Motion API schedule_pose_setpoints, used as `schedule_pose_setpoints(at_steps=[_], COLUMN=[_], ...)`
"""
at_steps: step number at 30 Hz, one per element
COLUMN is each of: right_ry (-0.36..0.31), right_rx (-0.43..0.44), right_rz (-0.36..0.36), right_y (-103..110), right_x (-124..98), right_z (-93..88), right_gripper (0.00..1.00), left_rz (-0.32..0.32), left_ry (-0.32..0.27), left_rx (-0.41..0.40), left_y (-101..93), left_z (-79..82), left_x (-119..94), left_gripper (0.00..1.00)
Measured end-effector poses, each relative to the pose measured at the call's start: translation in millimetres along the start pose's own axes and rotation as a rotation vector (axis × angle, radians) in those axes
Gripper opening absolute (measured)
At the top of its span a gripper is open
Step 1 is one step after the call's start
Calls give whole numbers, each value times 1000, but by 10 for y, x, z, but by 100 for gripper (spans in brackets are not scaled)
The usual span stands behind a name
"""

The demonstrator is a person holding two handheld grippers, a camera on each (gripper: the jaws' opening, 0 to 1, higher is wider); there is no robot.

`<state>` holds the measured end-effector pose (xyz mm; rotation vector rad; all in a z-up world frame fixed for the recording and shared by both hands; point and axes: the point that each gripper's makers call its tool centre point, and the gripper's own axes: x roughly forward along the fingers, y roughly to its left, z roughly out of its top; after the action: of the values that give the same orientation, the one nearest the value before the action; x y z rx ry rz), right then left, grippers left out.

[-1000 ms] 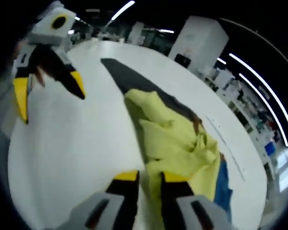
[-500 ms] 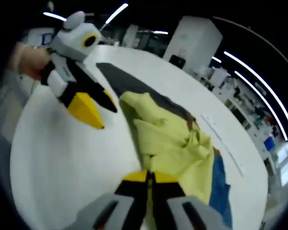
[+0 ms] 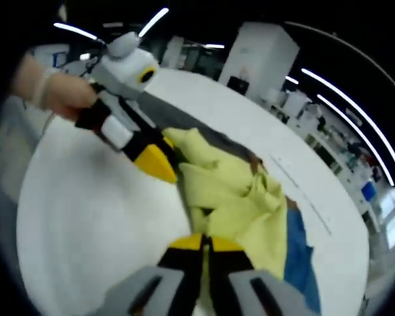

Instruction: Fold the garment on the visible template until the final outline fits inside the template.

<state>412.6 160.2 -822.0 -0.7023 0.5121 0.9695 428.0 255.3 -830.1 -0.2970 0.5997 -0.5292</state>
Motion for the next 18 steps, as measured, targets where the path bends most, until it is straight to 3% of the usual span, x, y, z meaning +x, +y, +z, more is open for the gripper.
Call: schedule_pose_setpoints(at_steps=[2, 11, 18], right_ry=[5, 5, 10], right_rx=[-2, 31, 40], right_rz=[-6, -11, -12], right_y=[-3, 26, 45], right_x=[-7, -39, -56], right_z=[-24, -73, -121], right_gripper=[0, 0, 0], left_rz=[54, 51, 51], left_ry=[26, -16, -35], left_rx=[67, 47, -18], left_y=[111, 78, 55], left_z=[-21, 55, 78], left_x=[-16, -15, -2], left_gripper=[19, 1, 3])
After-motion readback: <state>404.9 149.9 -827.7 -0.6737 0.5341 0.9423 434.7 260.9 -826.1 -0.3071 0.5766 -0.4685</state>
